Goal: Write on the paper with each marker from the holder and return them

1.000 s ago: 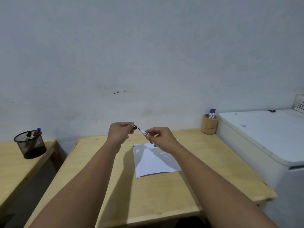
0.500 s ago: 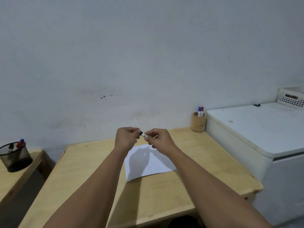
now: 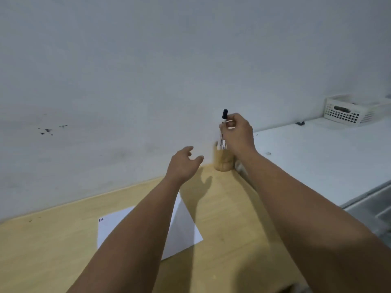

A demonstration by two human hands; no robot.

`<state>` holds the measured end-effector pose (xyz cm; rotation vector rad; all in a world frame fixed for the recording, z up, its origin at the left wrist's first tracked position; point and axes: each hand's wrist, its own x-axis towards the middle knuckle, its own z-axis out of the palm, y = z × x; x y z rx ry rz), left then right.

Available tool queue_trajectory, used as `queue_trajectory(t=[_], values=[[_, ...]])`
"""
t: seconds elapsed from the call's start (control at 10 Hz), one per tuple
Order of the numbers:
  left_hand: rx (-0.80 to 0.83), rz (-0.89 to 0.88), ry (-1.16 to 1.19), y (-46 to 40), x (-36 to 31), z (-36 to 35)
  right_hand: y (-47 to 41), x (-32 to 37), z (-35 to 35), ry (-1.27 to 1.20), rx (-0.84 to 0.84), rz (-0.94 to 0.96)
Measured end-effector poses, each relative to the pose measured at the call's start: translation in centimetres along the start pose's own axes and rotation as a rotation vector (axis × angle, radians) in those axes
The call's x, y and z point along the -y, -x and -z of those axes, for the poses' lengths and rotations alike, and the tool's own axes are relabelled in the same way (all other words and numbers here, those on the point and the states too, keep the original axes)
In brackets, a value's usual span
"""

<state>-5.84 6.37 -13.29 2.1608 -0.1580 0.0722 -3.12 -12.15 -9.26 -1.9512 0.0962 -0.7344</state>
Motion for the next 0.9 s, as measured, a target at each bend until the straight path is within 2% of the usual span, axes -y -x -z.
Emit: queue_trajectory(t=[0.2, 0.3, 0.4, 0.6, 0.7, 0.8, 0.9], values=[[0.005, 0.024, -0.041, -5.6, 0.6, -7.8, -5.1, -3.1, -0.6, 0.048, -0.026, -0.005], [0.003, 0.025, 0.004, -6.7, 1.4, -10.7, -5.6, -5.2, -1.4, 0.116, 0.031, -0.051], [-0.032, 0.025, 0.057, -6.9, 1.9, -12.5, -5.6, -7.1, -2.5, 0.173, 0.113, -0.129], [-0.108, 0.067, 0.068, -6.4, 1.2, -12.7, -4.9, -7.8, -3.7, 0.290, 0.128, -0.175], [-0.095, 0.072, 0.058, -5.2, 1.3, -11.7, -4.7, -6.2, -2.7, 0.240, 0.113, -0.194], [-0.060, -0.005, 0.125, -1.3, 1.0, -9.6, -4.5, -3.6, -1.0, 0.064, 0.060, -0.180], [0.026, -0.084, 0.247, 7.4, 0.9, -7.1, -3.1, 1.4, 0.7, -0.236, -0.021, -0.094]])
